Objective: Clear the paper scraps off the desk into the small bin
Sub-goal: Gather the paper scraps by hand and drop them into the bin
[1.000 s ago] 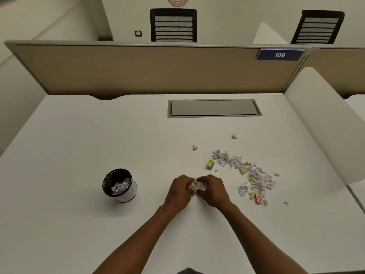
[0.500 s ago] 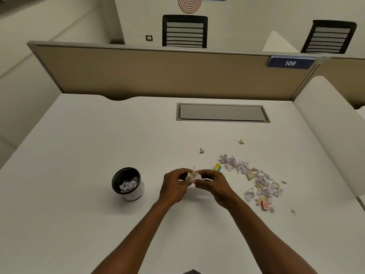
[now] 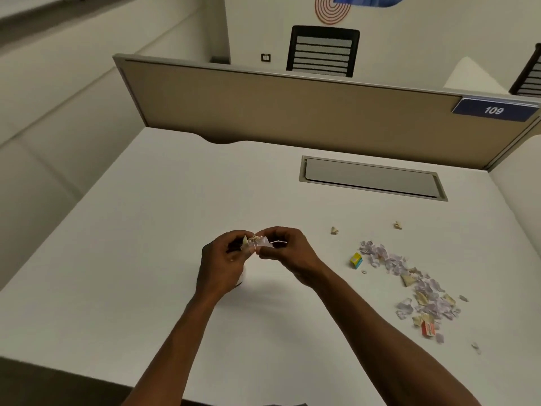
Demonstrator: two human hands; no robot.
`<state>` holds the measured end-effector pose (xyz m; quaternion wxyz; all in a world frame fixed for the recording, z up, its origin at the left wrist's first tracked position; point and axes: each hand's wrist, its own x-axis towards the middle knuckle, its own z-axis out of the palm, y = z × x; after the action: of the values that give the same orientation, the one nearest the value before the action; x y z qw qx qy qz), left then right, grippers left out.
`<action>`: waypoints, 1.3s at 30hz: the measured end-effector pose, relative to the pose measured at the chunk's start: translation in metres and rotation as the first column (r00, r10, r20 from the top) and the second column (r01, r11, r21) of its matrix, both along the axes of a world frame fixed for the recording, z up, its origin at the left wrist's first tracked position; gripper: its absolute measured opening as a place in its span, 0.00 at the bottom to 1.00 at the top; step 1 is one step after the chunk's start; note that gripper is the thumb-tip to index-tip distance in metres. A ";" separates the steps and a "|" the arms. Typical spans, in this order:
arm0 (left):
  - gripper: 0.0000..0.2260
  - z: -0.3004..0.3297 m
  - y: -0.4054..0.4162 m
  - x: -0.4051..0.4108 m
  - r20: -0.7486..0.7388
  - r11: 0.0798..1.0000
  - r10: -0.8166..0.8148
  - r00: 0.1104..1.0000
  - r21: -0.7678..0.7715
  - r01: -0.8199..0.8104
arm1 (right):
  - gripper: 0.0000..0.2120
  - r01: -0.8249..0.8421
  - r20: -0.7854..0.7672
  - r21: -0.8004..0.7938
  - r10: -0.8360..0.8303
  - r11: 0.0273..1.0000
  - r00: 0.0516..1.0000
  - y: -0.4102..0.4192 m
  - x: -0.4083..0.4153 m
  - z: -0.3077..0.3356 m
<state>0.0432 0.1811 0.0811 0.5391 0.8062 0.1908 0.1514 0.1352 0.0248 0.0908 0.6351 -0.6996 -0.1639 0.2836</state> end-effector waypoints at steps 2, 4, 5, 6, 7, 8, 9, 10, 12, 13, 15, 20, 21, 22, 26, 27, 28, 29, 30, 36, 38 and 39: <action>0.06 -0.002 0.019 -0.011 -0.032 0.999 0.048 0.998 0.018 -0.047 | 0.13 -0.048 0.037 -0.114 0.053 0.992 0.998 0.022 -0.004 0.001; 0.07 -0.006 0.034 -0.018 -0.077 0.995 0.087 0.993 0.062 -0.082 | 0.14 -0.102 0.098 -0.272 0.133 0.957 0.986 0.040 -0.005 0.001; 0.08 -0.009 0.039 -0.021 -0.097 0.992 0.099 0.990 0.086 -0.091 | 0.15 -0.111 0.151 -0.351 0.173 0.930 0.973 0.048 -0.006 0.001; 0.09 -0.011 0.043 -0.023 -0.112 0.990 0.108 0.988 0.108 -0.096 | 0.15 -0.111 0.209 -0.411 0.212 0.905 0.955 0.055 -0.006 0.002; 0.09 -0.013 0.046 -0.024 -0.123 0.986 0.116 0.986 0.131 -0.100 | 0.15 -0.110 0.263 -0.452 0.250 0.885 0.932 0.062 -0.007 0.003; 0.10 -0.015 0.049 -0.025 -0.132 0.982 0.125 0.983 0.156 -0.103 | 0.15 -0.111 0.310 -0.482 0.288 0.869 0.906 0.068 -0.008 0.005; 0.12 -0.016 0.052 -0.026 -0.139 0.978 0.131 0.982 0.180 -0.105 | 0.14 -0.114 0.344 -0.505 0.321 0.855 0.882 0.075 -0.009 0.007; 0.13 -0.017 0.055 -0.026 -0.141 0.974 0.134 0.981 0.201 -0.104 | 0.14 -0.112 0.370 -0.523 0.344 0.845 0.863 0.080 -0.011 0.008; 0.14 -0.018 0.058 -0.026 -0.136 0.964 0.140 0.981 0.246 -0.103 | 0.13 -0.097 0.406 -0.553 0.369 0.828 0.836 0.089 -0.015 0.008; 0.14 -0.017 0.058 -0.027 -0.129 0.956 0.141 0.982 0.275 -0.101 | 0.12 -0.085 0.420 -0.564 0.374 0.821 0.827 0.091 -0.017 0.008; 0.13 -0.018 0.057 -0.027 -0.115 0.940 0.138 0.984 0.328 -0.093 | 0.10 -0.063 0.446 -0.580 0.381 0.812 0.810 0.096 -0.022 0.006; 0.17 -0.017 0.064 -0.034 -0.116 0.929 0.152 0.982 0.357 -0.102 | 0.12 -0.045 0.514 -0.629 0.459 0.776 0.725 0.105 -0.033 0.007; 0.18 -0.016 0.066 -0.036 -0.107 0.931 0.156 0.982 0.347 -0.111 | 0.13 -0.056 0.522 -0.621 0.466 0.782 0.714 0.105 -0.034 0.008; 0.18 -0.016 0.067 -0.038 -0.095 0.935 0.157 0.983 0.336 -0.116 | 0.14 -0.073 0.527 -0.608 0.470 0.791 0.708 0.105 -0.034 0.009; 0.18 -0.016 0.068 -0.048 -0.047 0.942 0.149 0.988 0.312 -0.127 | 0.12 -0.098 0.551 -0.552 0.451 0.828 0.702 0.101 -0.036 0.010; 0.19 -0.017 0.068 -0.050 -0.039 0.942 0.155 0.987 0.308 -0.135 | 0.12 -0.107 0.554 -0.540 0.448 0.835 0.702 0.099 -0.036 0.008; 0.19 -0.017 0.069 -0.053 -0.029 0.940 0.164 0.986 0.309 -0.147 | 0.14 -0.126 0.551 -0.527 0.451 0.841 0.702 0.098 -0.038 0.007; 0.19 -0.017 0.070 -0.055 -0.016 0.935 0.175 0.985 0.317 -0.161 | 0.17 -0.153 0.550 -0.511 0.459 0.846 0.698 0.098 -0.039 0.006; 0.19 -0.017 0.070 -0.057 -0.001 0.928 0.186 0.983 0.328 -0.175 | 0.20 -0.177 0.556 -0.497 0.468 0.850 0.687 0.099 -0.040 0.006; 0.15 -0.013 0.058 -0.054 0.070 0.910 0.198 0.978 0.357 -0.209 | 0.19 -0.053 0.651 -0.386 0.313 0.921 0.692 0.090 -0.039 -0.003; 0.14 -0.012 0.051 -0.052 0.093 0.913 0.181 0.979 0.355 -0.203 | 0.13 0.119 0.619 -0.361 0.142 0.925 0.773 0.074 -0.031 -0.014; 0.13 -0.011 0.047 -0.052 0.114 0.914 0.181 0.977 0.347 -0.210 | 0.11 0.197 0.593 -0.367 0.065 0.909 0.803 0.063 -0.025 -0.021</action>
<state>-0.0085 0.2284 0.0699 0.3733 0.8608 0.2182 0.2684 0.1106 0.0881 0.0701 0.3999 -0.8755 -0.2653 0.0560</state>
